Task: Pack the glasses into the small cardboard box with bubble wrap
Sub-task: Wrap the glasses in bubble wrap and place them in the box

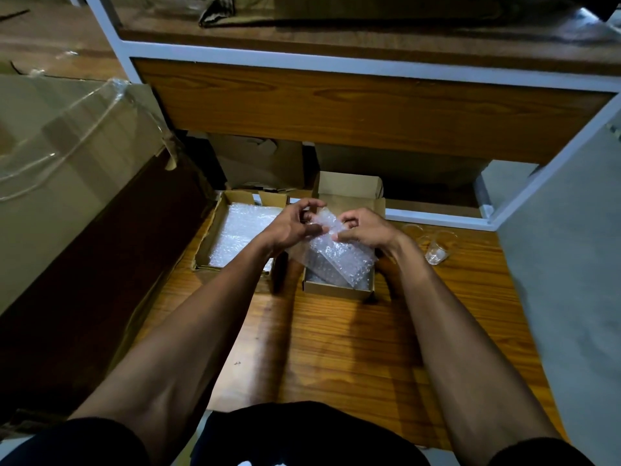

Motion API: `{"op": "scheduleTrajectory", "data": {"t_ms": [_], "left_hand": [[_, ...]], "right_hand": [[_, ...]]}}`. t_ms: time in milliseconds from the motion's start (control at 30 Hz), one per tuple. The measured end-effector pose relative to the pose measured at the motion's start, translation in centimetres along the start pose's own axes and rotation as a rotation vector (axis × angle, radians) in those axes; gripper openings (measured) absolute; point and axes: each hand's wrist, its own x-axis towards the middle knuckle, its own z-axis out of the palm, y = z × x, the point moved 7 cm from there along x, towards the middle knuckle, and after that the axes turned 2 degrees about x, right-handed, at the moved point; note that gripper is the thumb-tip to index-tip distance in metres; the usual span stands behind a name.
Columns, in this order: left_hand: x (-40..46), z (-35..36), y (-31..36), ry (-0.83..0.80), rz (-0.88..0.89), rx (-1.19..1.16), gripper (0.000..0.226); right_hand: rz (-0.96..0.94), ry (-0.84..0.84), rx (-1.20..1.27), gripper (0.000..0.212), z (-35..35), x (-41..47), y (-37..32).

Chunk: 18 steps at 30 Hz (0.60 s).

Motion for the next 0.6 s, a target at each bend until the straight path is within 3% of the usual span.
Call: {"op": "scheduleTrajectory", "data": {"t_ms": [200,300,433,600], "left_hand": [[-0.4,-1.7,-2.5,0.143,-0.091,-0.266,0.053],[-0.8,-0.7,-3.6,0.128,-0.136,-0.48,0.044],[-0.7,1.2,-3.8,0.073,-0.177,-0.45,0.076],[0.2,2.1,-4.5,0.166,-0.177,-0.299,0.104]], "right_hand": [[0.045,0.12,0.488,0.039,-1.6,-0.8,2.4],[0.041,0.167,0.599,0.046,-1.6,-0.8,3.5],[0.024,0.197,0.648,0.043,-0.5,-1.1,3.9],[-0.011,0.252,0.581,0.043,-0.1,-1.0,4.1]]}}
